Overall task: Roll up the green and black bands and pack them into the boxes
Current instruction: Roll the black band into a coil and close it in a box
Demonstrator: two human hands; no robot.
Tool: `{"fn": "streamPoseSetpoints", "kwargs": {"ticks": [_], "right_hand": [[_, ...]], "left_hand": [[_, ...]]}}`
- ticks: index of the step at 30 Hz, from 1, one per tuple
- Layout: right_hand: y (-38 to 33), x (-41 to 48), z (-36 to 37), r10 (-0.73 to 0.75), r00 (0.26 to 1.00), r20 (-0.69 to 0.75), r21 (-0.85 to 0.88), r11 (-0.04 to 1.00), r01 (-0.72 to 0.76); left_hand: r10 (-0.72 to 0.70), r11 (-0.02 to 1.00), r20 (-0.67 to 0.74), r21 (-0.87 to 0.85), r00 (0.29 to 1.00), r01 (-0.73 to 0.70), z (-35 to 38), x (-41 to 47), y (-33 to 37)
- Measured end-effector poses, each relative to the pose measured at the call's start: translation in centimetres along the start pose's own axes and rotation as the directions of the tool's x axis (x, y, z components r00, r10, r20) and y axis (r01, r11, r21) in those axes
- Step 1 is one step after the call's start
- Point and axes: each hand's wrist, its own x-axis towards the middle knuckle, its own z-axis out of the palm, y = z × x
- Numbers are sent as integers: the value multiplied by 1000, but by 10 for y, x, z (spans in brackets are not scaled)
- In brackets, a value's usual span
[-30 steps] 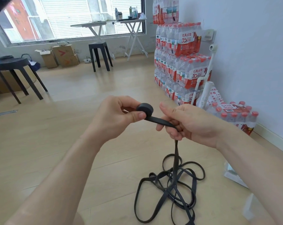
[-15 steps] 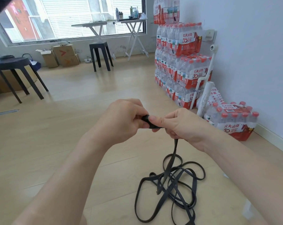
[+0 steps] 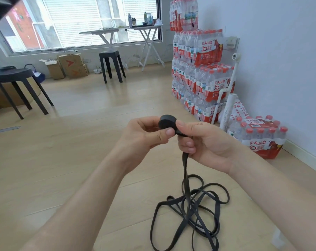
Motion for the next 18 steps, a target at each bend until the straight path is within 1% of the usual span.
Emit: {"fn": "streamPoseSetpoints", "kwargs": {"ticks": [1,2,3,5,7,9,10,13,18], "right_hand": [[0,0,-1,-7,1000,15,7,1000,7],[0,-1,-2,-5,1000,25,-10,1000,6],[-1,-2,-3,4,999,32,-59,998,-2],[-2,-3,-7,30,999,26,-229,973,-23],[-2,-2,-10,51,999,-12,-362,931,-52],[-2,-1,-10,82,995,-55,-424,900,-98],[-2,-2,-9,95,993,-72,-448,886,-118],[-2,-3,-5,115,989,-93,-504,851,-147],[1,-2,-3,89,990,-110,-553,822,-135]], "left_hand": [[9,1000,-14,-8,1000,-9,1,0,-1],[32,999,-27,24,999,-31,1,0,0],[64,994,-37,94,997,-60,1,0,2],[117,950,-49,297,992,-98,-3,-1,8],[143,854,-59,511,988,-93,-8,0,13],[167,730,-32,676,985,-102,-10,0,15],[174,683,-9,721,985,-114,-10,0,16],[196,600,70,780,978,-177,-10,0,14],[227,449,154,860,962,-244,-8,1,14]]}}
